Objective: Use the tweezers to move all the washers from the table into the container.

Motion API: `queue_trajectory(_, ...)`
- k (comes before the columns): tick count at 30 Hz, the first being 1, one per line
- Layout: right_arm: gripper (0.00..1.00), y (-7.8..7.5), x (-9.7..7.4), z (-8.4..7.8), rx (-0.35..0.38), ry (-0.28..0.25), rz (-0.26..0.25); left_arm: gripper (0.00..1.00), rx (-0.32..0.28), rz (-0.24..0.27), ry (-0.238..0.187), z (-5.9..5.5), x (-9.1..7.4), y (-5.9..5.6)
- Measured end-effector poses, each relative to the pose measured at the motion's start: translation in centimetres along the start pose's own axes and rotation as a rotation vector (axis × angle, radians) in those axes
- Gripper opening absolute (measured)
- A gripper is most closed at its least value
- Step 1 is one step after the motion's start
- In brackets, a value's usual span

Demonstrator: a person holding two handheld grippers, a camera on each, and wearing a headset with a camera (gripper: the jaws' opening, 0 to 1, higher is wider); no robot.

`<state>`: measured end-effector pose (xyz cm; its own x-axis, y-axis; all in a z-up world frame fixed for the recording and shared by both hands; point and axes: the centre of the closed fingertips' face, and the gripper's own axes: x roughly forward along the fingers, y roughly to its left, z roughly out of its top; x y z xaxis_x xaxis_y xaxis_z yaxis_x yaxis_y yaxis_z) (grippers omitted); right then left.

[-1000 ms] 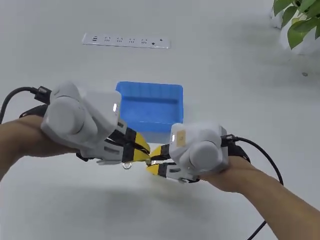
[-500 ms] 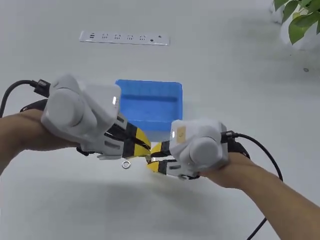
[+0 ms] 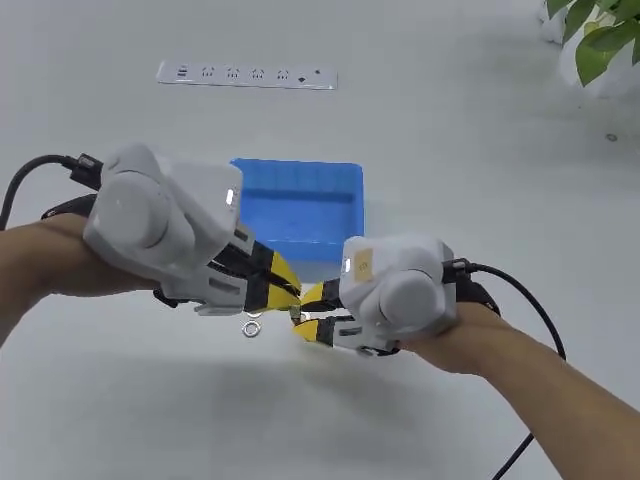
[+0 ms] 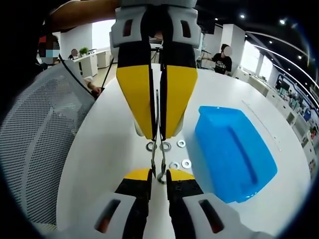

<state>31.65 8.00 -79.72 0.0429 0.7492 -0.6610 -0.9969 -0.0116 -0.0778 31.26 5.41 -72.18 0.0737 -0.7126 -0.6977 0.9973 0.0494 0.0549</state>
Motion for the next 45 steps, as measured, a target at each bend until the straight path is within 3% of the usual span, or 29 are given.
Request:
queue_trajectory(29, 0.09, 0.0, -0.1, 0.3, 0.042, -0.01, 0.001, 0.06, -0.013, -0.018, -0.008, 0.2, 0.1, 0.1)
queue_trajectory(45, 0.09, 0.1, -1.0, 1.5, 0.042, -0.028, -0.005, 0.06, -0.018, -0.011, -0.007, 1.1, -1.0, 0.1)
